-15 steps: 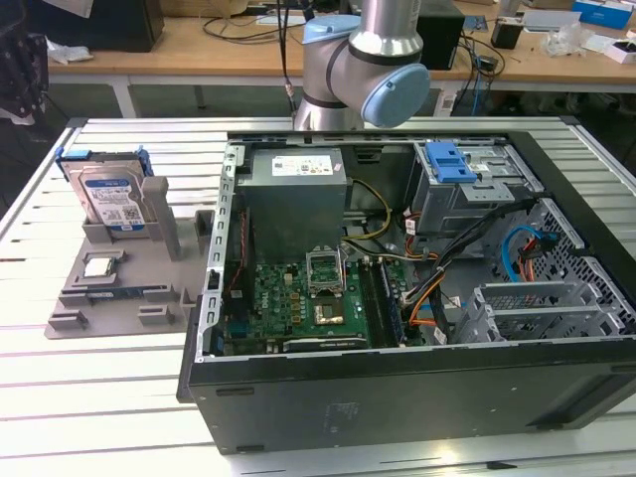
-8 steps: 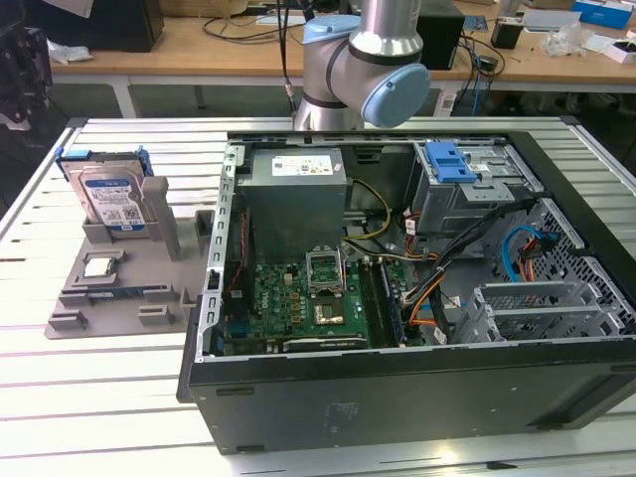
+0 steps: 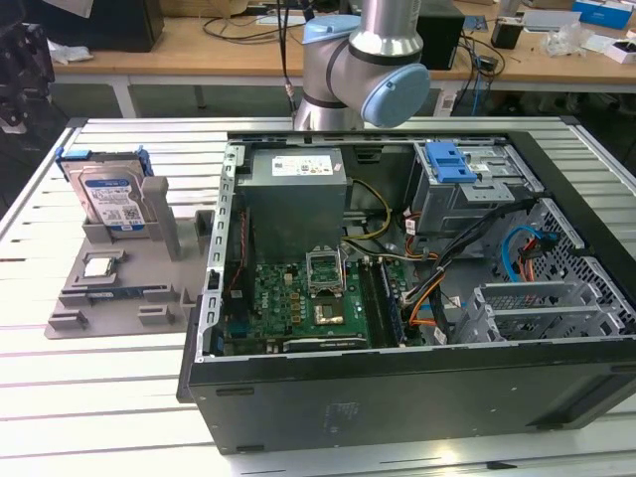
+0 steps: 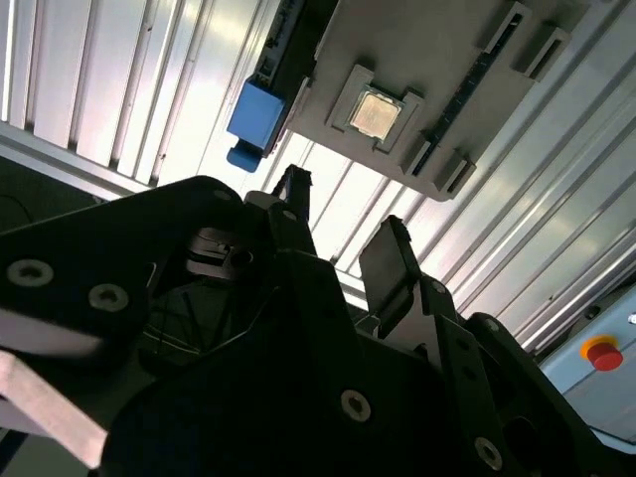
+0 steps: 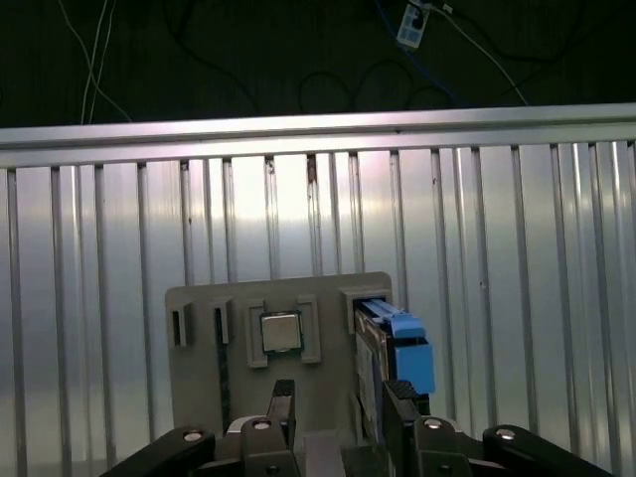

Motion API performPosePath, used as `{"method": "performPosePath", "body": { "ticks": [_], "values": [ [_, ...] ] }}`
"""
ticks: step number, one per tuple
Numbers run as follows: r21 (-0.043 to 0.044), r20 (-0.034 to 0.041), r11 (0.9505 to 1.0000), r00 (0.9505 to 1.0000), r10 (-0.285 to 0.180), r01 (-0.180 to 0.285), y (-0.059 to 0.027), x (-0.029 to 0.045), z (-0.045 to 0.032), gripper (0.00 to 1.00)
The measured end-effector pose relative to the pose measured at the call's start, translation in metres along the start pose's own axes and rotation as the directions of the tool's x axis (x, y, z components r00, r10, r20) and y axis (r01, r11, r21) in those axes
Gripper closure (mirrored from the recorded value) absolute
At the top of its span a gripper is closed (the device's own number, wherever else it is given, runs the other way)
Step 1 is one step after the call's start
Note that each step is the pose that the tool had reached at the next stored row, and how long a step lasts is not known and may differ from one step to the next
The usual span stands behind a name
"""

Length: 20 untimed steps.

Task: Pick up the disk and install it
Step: 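Pick up the disk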

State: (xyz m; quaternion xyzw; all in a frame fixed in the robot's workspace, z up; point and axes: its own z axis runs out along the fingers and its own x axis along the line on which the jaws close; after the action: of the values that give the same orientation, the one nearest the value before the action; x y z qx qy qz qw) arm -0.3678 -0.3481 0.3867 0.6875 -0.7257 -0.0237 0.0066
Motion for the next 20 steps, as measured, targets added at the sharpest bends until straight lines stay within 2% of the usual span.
{"method": "performPosePath", "body": {
  "ticks": [4,8,10,20],
  "values": [
    [0.0002,0.0001,1.0000,1.0000,0.000,0.000,0.0000,-0.0005,0.0002,0.52],
    [0.0001,0.0001,1.0000,1.0000,0.000,0.000,0.0005,-0.0117,0.0016,0.52],
    [0.0001,0.0000,1.0000,1.0000,0.000,0.000,0.0007,-0.0148,0.0023,0.52],
    [0.0000,0.0000,1.0000,1.0000,-0.001,0.001,0.0009,-0.0206,0.0058,0.52]
  ]
}}
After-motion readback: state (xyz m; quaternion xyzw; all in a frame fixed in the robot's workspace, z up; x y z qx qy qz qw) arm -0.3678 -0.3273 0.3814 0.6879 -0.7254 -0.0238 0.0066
